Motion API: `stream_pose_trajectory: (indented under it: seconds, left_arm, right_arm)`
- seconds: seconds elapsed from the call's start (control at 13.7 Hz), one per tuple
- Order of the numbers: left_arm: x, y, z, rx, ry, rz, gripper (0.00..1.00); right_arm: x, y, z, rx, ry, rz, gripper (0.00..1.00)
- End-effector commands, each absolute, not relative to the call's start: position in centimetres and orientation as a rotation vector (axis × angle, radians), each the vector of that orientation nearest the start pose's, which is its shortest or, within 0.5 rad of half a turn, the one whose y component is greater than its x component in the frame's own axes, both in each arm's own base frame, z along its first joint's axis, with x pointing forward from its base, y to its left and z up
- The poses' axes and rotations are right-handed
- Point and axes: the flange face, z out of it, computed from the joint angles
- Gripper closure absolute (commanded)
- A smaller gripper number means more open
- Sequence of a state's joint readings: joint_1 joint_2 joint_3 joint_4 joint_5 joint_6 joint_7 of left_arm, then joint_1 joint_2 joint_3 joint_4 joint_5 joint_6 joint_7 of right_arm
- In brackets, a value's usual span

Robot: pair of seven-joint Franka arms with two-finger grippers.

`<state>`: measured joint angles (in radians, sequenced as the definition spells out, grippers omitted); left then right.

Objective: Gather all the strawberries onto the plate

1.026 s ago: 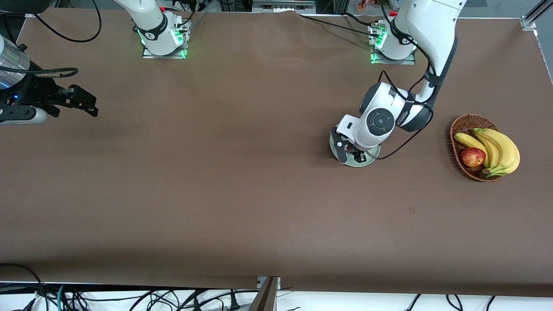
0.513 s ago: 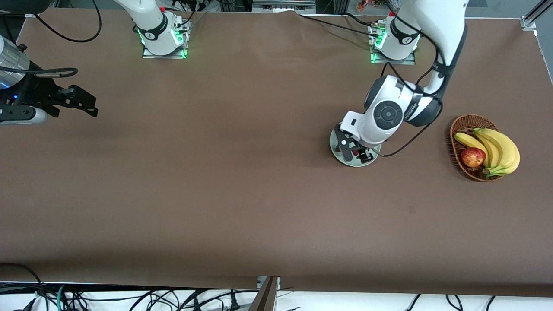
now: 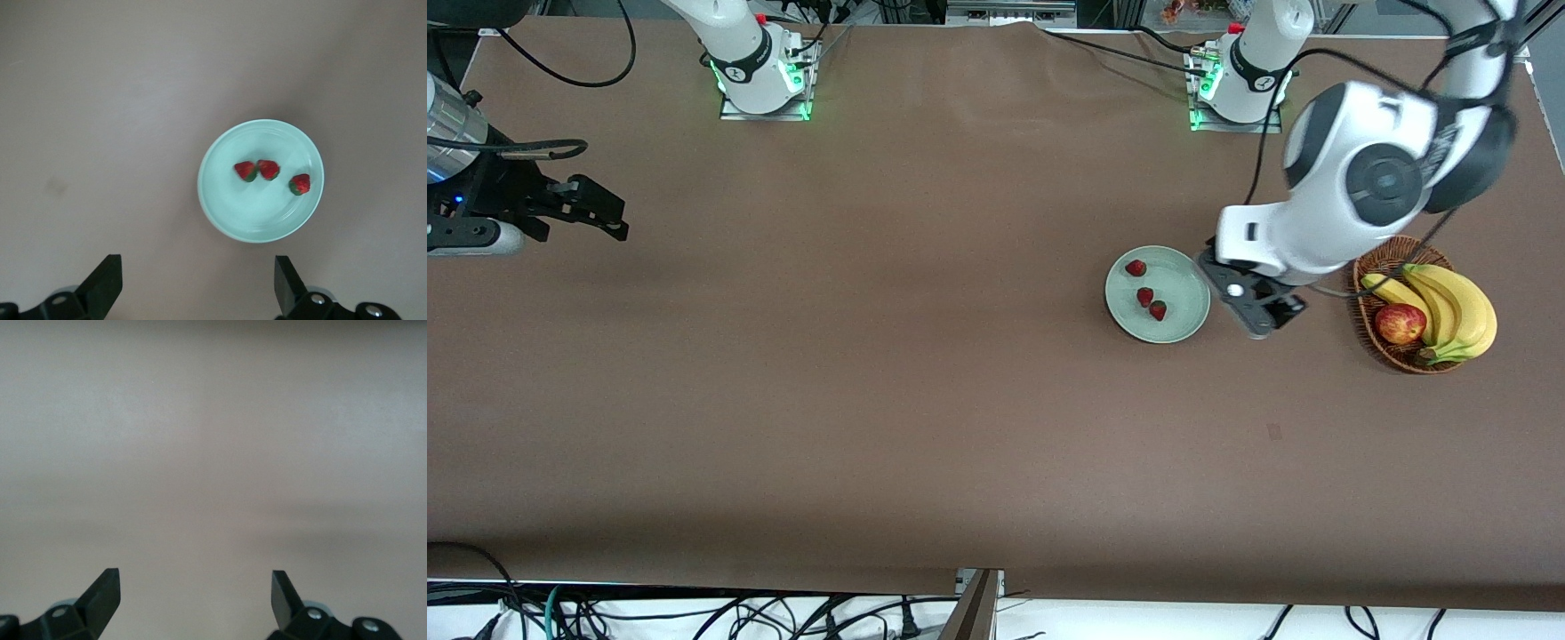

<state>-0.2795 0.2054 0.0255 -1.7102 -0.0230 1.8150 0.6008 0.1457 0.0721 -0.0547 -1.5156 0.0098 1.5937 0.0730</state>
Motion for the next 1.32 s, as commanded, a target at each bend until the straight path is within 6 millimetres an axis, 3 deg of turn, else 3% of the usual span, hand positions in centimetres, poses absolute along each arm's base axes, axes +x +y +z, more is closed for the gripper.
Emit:
stream_pose_trajectory:
  seconds: [0.0, 0.22, 0.37, 0.44, 0.73, 0.81, 0.95, 1.25]
  left_arm:
    - [60.0, -11.7, 50.7, -3.024, 0.945, 0.114, 0.00]
    - [59.8, -7.4, 55.2, -3.106, 0.550, -0.002, 0.00]
    - [60.2, -4.2, 59.1, -3.120, 0.398, -0.124, 0.00]
    - [60.3, -2.6, 59.8, -3.146, 0.280, -0.141, 0.00]
    - [56.5, -1.4, 62.4, -3.191, -0.153, -0.006, 0.00]
    - [56.0, -2.1, 62.3, -3.185, -0.196, 0.040, 0.00]
    - [56.2, -2.2, 61.1, -3.198, -0.115, 0.081, 0.00]
    - [56.2, -1.8, 61.3, -3.203, -0.105, 0.073, 0.00]
  right_arm:
    - [57.9, 5.3, 61.8, -3.123, -0.017, -0.022, 0.00]
    - [57.9, 5.3, 61.8, -3.123, -0.017, -0.019, 0.00]
    - [57.9, 5.2, 61.8, -3.123, -0.012, -0.020, 0.00]
    - [57.9, 5.0, 61.8, -3.124, -0.007, -0.020, 0.00]
    - [58.0, 4.0, 61.8, -3.096, 0.019, -0.017, 0.00]
    - [58.0, 3.9, 61.7, -3.097, 0.010, -0.015, 0.00]
    - [58.0, 3.9, 61.7, -3.097, 0.010, -0.015, 0.00]
    - [58.0, 3.7, 61.7, -3.099, 0.007, -0.009, 0.00]
